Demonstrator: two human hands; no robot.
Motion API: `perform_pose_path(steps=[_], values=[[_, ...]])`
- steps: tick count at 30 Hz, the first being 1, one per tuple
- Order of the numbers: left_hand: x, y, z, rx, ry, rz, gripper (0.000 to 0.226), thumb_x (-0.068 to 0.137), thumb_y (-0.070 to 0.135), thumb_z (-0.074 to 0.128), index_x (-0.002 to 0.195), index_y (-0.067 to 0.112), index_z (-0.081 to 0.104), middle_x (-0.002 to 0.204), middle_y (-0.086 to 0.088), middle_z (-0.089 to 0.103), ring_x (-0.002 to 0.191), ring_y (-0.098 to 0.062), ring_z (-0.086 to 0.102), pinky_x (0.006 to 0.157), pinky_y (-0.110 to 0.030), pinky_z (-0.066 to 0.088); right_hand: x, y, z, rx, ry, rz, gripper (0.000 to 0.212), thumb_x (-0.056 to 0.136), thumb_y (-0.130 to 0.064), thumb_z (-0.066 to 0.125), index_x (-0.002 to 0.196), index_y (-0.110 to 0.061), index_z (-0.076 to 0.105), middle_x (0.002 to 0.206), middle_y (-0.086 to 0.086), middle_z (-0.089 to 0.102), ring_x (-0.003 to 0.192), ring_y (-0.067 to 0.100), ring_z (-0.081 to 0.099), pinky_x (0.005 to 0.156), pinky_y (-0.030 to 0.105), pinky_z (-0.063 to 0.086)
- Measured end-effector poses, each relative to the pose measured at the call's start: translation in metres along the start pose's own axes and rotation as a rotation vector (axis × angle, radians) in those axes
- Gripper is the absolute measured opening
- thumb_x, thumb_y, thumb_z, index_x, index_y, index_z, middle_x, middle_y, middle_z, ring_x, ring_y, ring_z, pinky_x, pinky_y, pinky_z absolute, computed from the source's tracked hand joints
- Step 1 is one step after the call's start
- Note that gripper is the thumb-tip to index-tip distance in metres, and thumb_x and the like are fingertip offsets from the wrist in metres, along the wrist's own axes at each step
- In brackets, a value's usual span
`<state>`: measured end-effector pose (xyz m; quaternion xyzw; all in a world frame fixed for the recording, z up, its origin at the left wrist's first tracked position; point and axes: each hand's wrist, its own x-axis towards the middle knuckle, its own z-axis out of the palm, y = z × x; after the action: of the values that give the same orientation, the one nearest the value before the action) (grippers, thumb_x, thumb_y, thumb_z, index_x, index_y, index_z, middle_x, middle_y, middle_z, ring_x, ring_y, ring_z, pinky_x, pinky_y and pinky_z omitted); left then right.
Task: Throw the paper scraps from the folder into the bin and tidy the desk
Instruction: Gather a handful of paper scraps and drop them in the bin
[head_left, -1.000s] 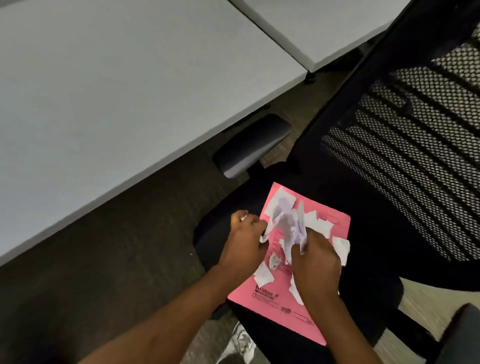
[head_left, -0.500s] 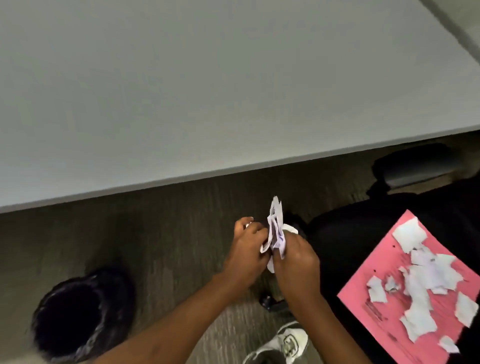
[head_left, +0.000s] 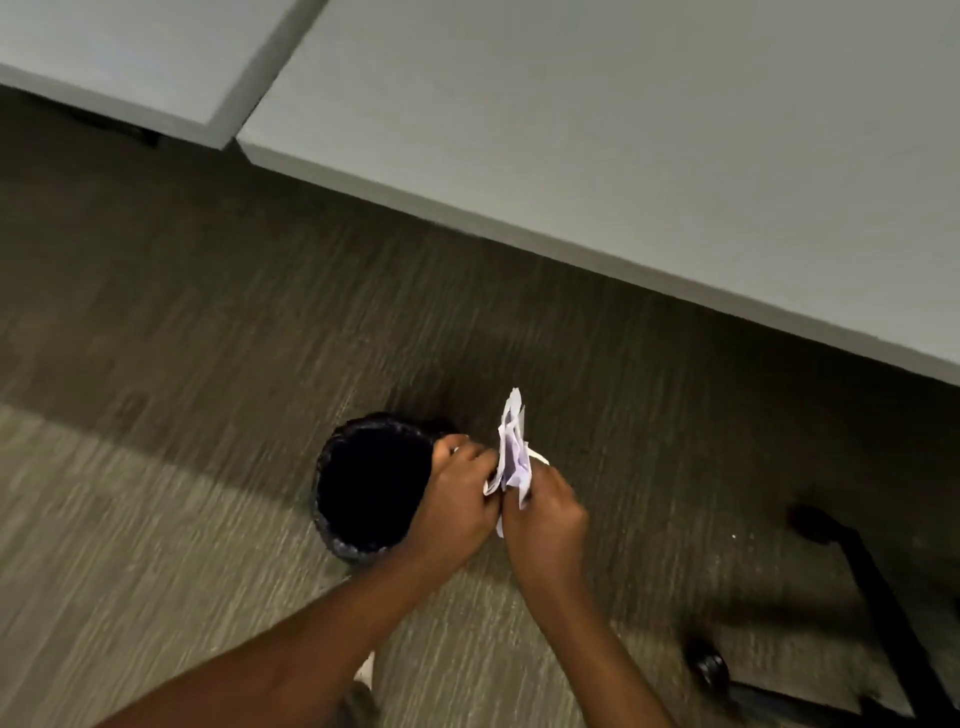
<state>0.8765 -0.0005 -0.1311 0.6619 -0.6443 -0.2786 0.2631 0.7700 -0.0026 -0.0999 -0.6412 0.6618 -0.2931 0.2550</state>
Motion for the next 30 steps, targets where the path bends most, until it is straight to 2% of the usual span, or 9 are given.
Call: perform_pose_path(steps=[3, 7, 11, 16, 19, 22, 25, 27, 30], values=[[-0.009, -0.076, -0.02, 0.038, -0.036, -0.091, 0.005, 0.075, 0.009, 0.06, 0.072, 0.01, 0.063, 0.068, -0.002, 0.062, 0.078, -0.024, 0.057, 0.084, -0.026, 0.032, -0.012, -0.009, 0.077, 0.104, -0.219, 0.157, 0.013, 0.091, -0.014, 0.056, 0.088, -0.008, 0.068, 0.081, 0.009, 0.069, 0.074, 0.026, 0.065, 0.062, 0.024, 0.039], [-0.016, -0.157, -0.026, 0.043, -0.13, -0.22, 0.02, 0.076, 0.009, 0.063, 0.059, 0.004, 0.054, 0.058, -0.011, 0.06, 0.06, -0.031, 0.057, 0.064, -0.04, 0.042, -0.025, -0.006, 0.159, 0.126, -0.357, 0.188, 0.018, 0.093, -0.014, 0.054, 0.097, -0.004, 0.069, 0.089, 0.017, 0.071, 0.082, 0.03, 0.066, 0.068, 0.031, 0.043], [-0.019, -0.213, -0.008, 0.069, -0.223, -0.343, 0.014, 0.073, 0.007, 0.069, 0.068, -0.002, 0.06, 0.071, -0.022, 0.065, 0.07, -0.039, 0.06, 0.064, -0.04, 0.043, -0.037, 0.015, 0.217, 0.076, -0.45, 0.271, 0.024, 0.096, -0.015, 0.048, 0.102, 0.0, 0.066, 0.099, 0.021, 0.07, 0.093, 0.035, 0.064, 0.078, 0.04, 0.047], [-0.022, -0.254, 0.017, 0.111, -0.312, -0.44, 0.018, 0.081, 0.014, 0.064, 0.075, -0.003, 0.062, 0.082, -0.025, 0.066, 0.08, -0.04, 0.061, 0.063, -0.037, 0.042, -0.038, 0.041, 0.259, -0.095, -0.585, 0.378, 0.029, 0.095, -0.024, 0.05, 0.102, 0.0, 0.064, 0.102, 0.023, 0.068, 0.098, 0.037, 0.062, 0.077, 0.038, 0.045], [-0.016, -0.266, 0.019, 0.146, -0.372, -0.489, 0.024, 0.085, 0.022, 0.062, 0.085, -0.002, 0.062, 0.089, -0.023, 0.067, 0.087, -0.038, 0.062, 0.07, -0.04, 0.047, -0.027, 0.047, 0.272, -0.132, -0.669, 0.386, 0.028, 0.092, -0.024, 0.053, 0.1, 0.001, 0.064, 0.102, 0.022, 0.068, 0.098, 0.036, 0.062, 0.079, 0.037, 0.045], [-0.005, -0.268, 0.016, 0.131, -0.428, -0.485, 0.037, 0.08, 0.022, 0.068, 0.107, 0.0, 0.056, 0.101, -0.018, 0.067, 0.096, -0.035, 0.062, 0.08, -0.041, 0.05, -0.02, 0.046, 0.276, -0.147, -0.69, 0.372, 0.025, 0.088, -0.024, 0.056, 0.101, -0.003, 0.064, 0.099, 0.017, 0.068, 0.096, 0.032, 0.062, 0.075, 0.03, 0.042], [0.003, -0.263, 0.01, 0.208, -0.466, -0.425, 0.063, 0.071, 0.018, 0.076, 0.123, -0.001, 0.046, 0.115, -0.018, 0.061, 0.106, -0.036, 0.057, 0.09, -0.039, 0.045, -0.015, 0.042, 0.272, -0.167, -0.72, 0.363, 0.034, 0.086, -0.025, 0.06, 0.114, -0.005, 0.06, 0.105, 0.015, 0.067, 0.101, 0.031, 0.061, 0.078, 0.028, 0.043], [0.006, -0.257, 0.008, 0.254, -0.505, -0.347, 0.063, 0.074, 0.021, 0.074, 0.126, 0.0, 0.045, 0.121, -0.019, 0.058, 0.113, -0.036, 0.053, 0.098, -0.039, 0.039, -0.011, 0.037, 0.263, -0.189, -0.74, 0.381, 0.037, 0.086, -0.026, 0.061, 0.116, -0.004, 0.059, 0.106, 0.016, 0.067, 0.101, 0.028, 0.063, 0.081, 0.029, 0.045], [0.009, -0.24, 0.005, 0.346, -0.575, -0.316, 0.06, 0.079, 0.03, 0.069, 0.129, 0.008, 0.044, 0.129, -0.014, 0.053, 0.121, -0.032, 0.046, 0.104, -0.044, 0.034, -0.007, 0.031, 0.243, -0.112, -0.683, 0.459, 0.033, 0.09, -0.028, 0.056, 0.11, -0.003, 0.063, 0.085, 0.012, 0.069, 0.081, 0.011, 0.068, 0.066, 0.017, 0.048]])
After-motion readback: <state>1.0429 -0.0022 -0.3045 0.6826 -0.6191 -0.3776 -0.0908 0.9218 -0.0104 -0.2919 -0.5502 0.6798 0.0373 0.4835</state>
